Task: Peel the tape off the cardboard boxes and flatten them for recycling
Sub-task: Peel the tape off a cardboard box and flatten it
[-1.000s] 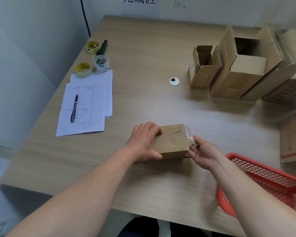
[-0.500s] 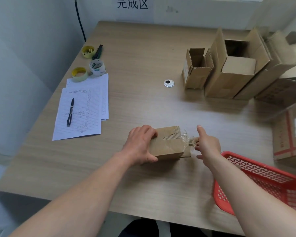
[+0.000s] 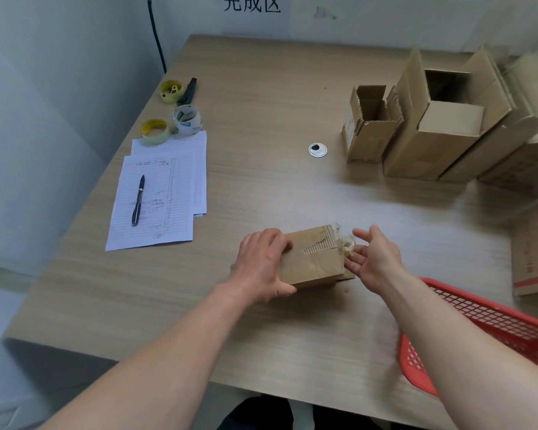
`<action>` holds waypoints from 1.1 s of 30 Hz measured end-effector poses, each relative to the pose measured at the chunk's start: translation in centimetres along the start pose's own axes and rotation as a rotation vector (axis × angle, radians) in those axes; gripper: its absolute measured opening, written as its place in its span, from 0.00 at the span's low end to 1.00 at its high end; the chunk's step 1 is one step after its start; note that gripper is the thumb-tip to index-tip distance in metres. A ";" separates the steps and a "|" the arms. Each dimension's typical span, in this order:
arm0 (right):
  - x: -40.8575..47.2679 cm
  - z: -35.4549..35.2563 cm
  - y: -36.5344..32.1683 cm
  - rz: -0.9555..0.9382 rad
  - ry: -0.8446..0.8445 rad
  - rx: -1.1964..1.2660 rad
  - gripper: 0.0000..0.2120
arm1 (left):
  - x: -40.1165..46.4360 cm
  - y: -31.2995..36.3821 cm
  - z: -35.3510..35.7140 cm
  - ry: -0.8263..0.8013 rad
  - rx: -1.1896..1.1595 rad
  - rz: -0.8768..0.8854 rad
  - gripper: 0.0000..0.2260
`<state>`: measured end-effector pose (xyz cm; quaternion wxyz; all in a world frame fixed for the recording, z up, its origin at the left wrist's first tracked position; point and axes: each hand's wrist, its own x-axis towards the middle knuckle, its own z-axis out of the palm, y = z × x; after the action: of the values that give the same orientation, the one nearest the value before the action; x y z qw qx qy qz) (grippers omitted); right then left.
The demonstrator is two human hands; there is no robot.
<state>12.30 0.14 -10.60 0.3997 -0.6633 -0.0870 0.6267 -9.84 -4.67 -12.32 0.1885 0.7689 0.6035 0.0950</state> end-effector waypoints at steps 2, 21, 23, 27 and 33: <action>0.1 0.6 -0.3 -0.016 -0.019 -0.136 0.22 | 0.0 0.0 0.1 -0.006 0.001 0.009 0.37; -1.5 -1.4 5.0 -0.287 0.092 0.013 0.09 | 1.6 0.8 0.7 0.097 -0.033 -0.198 0.36; -1.5 -1.7 5.2 -0.330 0.090 -0.052 0.11 | 1.6 0.8 0.7 0.091 -0.028 -0.196 0.36; -2.1 -2.0 5.0 -0.447 0.062 -0.246 0.20 | 1.5 0.9 0.6 0.078 -0.029 -0.182 0.36; -2.2 -2.5 5.2 -0.545 0.079 -0.512 0.19 | 1.2 1.4 0.7 0.066 -0.015 -0.143 0.36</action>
<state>12.16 -5.74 -12.52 0.3762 -0.7180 -0.3984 0.4292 -8.06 -3.87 -12.45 0.1804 0.7191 0.6619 0.1110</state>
